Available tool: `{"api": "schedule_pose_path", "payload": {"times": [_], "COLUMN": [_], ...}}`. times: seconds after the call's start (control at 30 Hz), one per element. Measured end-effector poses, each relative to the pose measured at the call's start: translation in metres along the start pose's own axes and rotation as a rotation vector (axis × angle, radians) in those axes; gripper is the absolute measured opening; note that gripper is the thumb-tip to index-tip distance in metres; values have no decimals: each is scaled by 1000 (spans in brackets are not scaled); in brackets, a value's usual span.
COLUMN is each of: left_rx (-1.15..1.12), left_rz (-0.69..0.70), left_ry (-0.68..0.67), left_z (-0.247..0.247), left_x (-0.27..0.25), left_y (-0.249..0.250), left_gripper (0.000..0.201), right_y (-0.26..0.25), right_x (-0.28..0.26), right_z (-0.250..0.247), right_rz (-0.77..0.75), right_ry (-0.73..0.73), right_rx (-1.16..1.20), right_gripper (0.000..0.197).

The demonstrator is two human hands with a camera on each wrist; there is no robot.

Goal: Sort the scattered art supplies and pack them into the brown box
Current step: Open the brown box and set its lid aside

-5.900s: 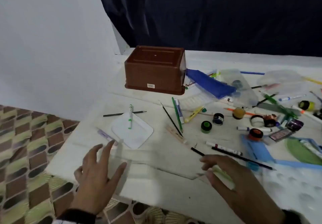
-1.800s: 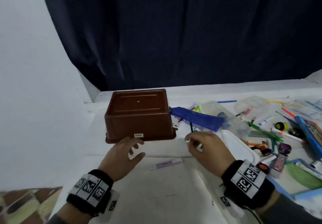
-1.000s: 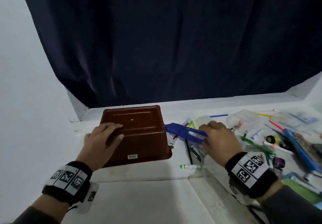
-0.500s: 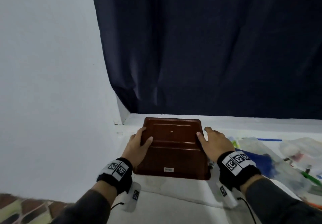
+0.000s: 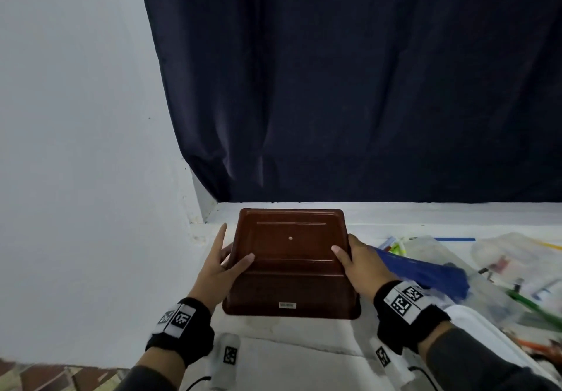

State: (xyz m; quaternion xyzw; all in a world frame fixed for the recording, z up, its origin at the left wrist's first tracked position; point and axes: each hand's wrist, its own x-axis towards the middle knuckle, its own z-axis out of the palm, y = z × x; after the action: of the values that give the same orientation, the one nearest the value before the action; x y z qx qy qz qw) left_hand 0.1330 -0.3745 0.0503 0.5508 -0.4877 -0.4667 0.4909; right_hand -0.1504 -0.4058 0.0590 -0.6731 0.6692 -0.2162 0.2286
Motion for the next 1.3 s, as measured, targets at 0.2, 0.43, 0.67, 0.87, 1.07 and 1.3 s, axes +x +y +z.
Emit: {"api": "schedule_pose_path", "payload": {"times": [0.2,0.43,0.67,0.87,1.07,1.3], "left_rx": [152,34,-131,-165,-315,-361], "left_rz": [155,123,65,47,32,-7], "left_ry": [-106,-15,4,-18,-25,-39], "left_z": [-11,7,1,-6,-28,-30], "left_x": [-53,-138,-198,-218,-254,-303], "left_y": [12,35,13,5,-3,-7], "left_gripper": [121,97,56,78,103,39], "right_y": [2,-19,-7,-8,10,13], "right_x": [-75,-164,-217,-241,-277,-330], "right_z": [-5,-33,-11,-8,1,0], "right_rz": [-184,48,69,46,78,116], "right_ry": [166,-29,18,117,221,139], "right_rx": [189,1034,1018,1003,1169,1206], "right_gripper": [54,36,46,49,69,44]}}
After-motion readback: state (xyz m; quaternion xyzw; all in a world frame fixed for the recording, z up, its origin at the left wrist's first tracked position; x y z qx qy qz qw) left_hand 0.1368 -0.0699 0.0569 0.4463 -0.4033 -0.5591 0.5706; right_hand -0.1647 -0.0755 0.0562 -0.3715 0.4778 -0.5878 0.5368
